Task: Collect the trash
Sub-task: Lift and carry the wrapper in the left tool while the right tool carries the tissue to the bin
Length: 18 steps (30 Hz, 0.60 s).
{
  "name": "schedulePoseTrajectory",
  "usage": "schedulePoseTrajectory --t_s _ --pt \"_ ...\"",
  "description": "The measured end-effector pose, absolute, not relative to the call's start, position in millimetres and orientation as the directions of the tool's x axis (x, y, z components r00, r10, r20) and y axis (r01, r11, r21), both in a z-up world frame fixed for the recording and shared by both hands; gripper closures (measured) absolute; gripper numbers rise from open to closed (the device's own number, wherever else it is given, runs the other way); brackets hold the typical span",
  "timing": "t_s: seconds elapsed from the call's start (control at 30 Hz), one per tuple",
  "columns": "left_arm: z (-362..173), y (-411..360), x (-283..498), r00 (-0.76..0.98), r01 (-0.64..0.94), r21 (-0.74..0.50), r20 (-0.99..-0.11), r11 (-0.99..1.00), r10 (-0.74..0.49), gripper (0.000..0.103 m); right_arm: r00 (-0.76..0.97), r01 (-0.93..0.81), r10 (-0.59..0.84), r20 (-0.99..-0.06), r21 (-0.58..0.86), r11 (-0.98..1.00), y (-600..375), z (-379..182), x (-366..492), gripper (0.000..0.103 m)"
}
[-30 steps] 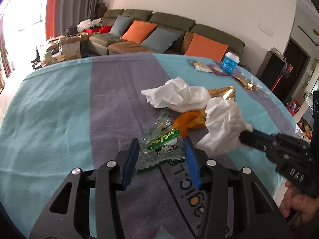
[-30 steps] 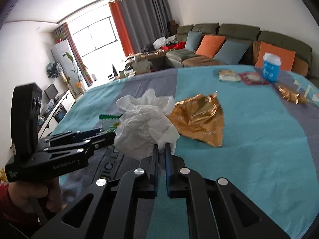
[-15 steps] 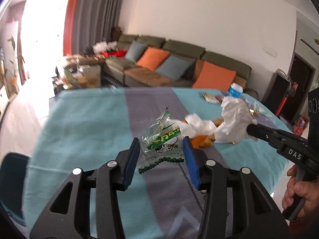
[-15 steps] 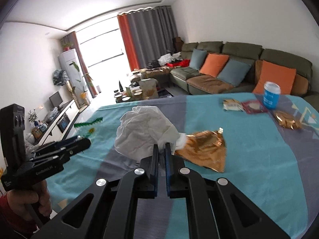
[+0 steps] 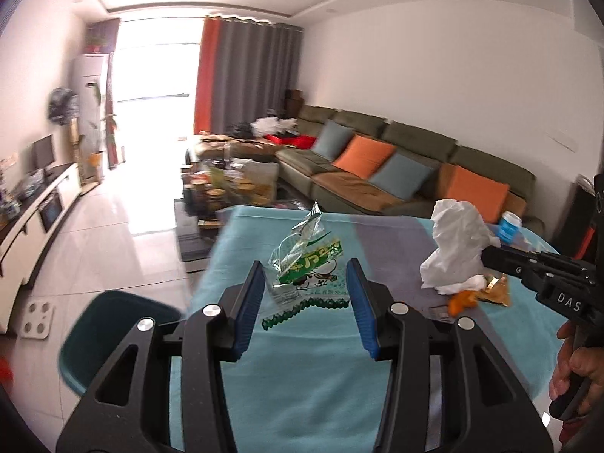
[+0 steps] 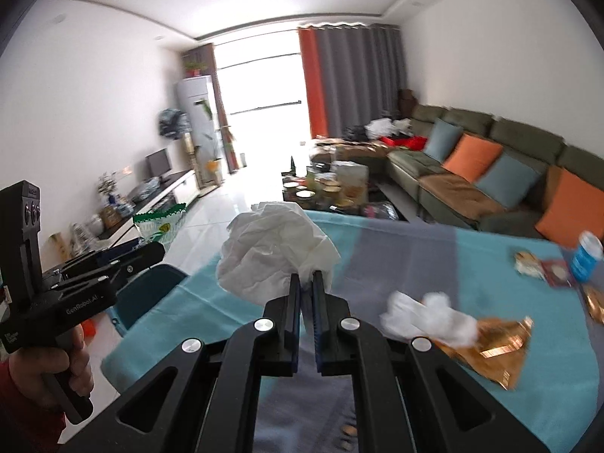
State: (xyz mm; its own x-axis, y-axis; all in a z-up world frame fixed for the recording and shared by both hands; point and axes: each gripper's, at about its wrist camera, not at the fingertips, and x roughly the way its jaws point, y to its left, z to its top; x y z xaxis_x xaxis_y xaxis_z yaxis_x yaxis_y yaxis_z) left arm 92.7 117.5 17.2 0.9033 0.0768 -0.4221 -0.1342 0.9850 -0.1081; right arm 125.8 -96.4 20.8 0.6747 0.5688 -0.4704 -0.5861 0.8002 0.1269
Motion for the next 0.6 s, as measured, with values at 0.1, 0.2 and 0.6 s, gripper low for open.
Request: schedulePoseTrajectory --t_s 0.1,0.2,0.6 --pt "21 139 77 0.900 -0.193 -0.105 -0.416 0.975 0.133 0.058 0.649 -0.634 0.603 -0.464 0.108 0.766 -70 26 124 0.098" --pt "22 163 58 0.890 -0.253 -0.103 -0.414 0.962 0.190 0.058 0.620 -0.677 0.634 -0.462 0.094 0.730 -43 30 120 0.098" --pt "16 243 -1 0.828 -0.428 -0.107 -0.444 0.897 0.342 0.058 0.488 -0.802 0.720 -0.493 0.074 0.593 43 32 108 0.098"
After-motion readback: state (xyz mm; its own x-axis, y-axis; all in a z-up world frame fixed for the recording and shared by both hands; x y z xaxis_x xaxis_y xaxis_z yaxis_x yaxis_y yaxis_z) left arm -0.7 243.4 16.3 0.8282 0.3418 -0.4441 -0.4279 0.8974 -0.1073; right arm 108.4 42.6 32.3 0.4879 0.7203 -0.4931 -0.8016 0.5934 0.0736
